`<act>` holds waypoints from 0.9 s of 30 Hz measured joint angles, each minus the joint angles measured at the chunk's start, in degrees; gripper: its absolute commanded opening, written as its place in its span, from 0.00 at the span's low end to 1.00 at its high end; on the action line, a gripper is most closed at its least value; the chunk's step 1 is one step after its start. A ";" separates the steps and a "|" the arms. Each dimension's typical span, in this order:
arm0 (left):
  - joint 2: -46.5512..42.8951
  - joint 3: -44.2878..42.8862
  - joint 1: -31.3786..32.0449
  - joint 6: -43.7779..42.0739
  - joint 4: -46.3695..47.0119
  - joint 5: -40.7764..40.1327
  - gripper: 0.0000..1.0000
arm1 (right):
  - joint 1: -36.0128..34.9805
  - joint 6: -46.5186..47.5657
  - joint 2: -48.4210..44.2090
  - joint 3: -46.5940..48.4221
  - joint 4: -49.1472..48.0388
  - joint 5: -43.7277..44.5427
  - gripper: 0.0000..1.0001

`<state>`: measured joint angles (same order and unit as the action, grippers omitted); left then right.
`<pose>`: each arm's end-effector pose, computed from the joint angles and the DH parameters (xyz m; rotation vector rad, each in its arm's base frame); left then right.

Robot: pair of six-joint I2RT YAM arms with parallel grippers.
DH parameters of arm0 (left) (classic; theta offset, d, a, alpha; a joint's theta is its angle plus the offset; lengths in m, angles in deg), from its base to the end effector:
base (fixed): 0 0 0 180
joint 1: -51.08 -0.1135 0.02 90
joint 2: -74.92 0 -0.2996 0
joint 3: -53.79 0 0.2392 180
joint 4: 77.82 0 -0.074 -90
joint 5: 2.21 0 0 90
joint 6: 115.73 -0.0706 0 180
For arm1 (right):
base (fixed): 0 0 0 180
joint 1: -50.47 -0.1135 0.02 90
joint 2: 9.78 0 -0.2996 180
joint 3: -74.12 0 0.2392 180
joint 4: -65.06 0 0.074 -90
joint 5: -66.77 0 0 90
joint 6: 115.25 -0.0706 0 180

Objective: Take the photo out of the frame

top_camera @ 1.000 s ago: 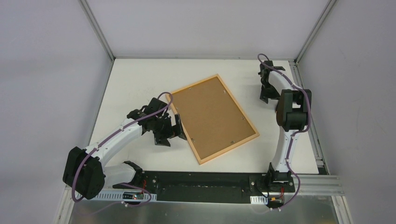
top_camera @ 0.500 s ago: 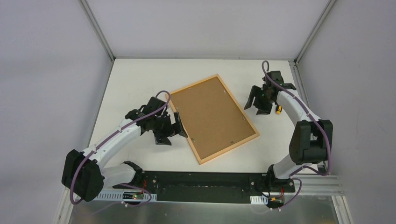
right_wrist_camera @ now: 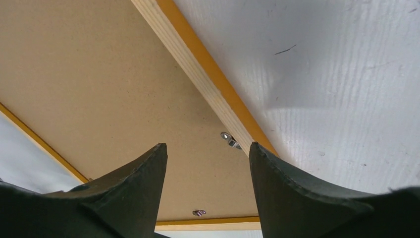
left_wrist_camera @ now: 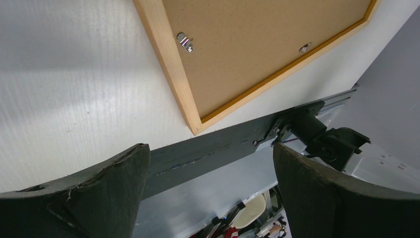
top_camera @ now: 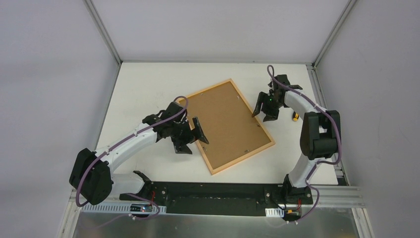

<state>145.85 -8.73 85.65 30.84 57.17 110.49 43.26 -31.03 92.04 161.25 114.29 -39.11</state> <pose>0.1835 -0.1596 0.2499 -0.3495 2.7653 -1.0472 0.3697 0.0662 0.2186 -0.1203 2.6860 0.4428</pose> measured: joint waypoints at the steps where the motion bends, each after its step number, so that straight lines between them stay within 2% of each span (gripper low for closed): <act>1: 0.22 -0.31 0.00 0.70 0.17 0.24 0.96 | -0.55 -0.07 0.28 0.00 0.20 0.59 0.65; 11: 10.82 -8.66 0.00 5.62 2.62 3.85 0.94 | -1.73 0.31 -2.12 -3.23 0.22 3.06 0.65; 15: 14.01 -12.41 0.22 6.19 3.67 4.11 0.94 | -1.70 2.08 -1.46 -2.56 -0.42 3.87 0.51; 20: 14.64 -13.64 1.03 6.95 4.59 4.66 0.94 | -1.62 4.44 3.74 0.85 -1.88 2.49 0.34; 22: 14.53 -13.44 1.09 7.19 4.59 4.87 0.94 | -1.36 5.07 4.39 1.09 -1.95 1.66 0.34; 24: 13.75 -12.66 1.09 7.39 4.59 4.94 0.94 | -1.05 5.31 4.66 1.11 -1.97 1.11 0.41; 27: 11.80 -10.97 1.09 7.50 4.55 4.96 0.93 | -0.98 5.57 5.03 1.11 -2.54 0.63 0.44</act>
<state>157.66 -19.70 86.74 38.34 61.71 115.45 42.28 -25.46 97.07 162.36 111.75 -38.47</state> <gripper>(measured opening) 0.937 0.413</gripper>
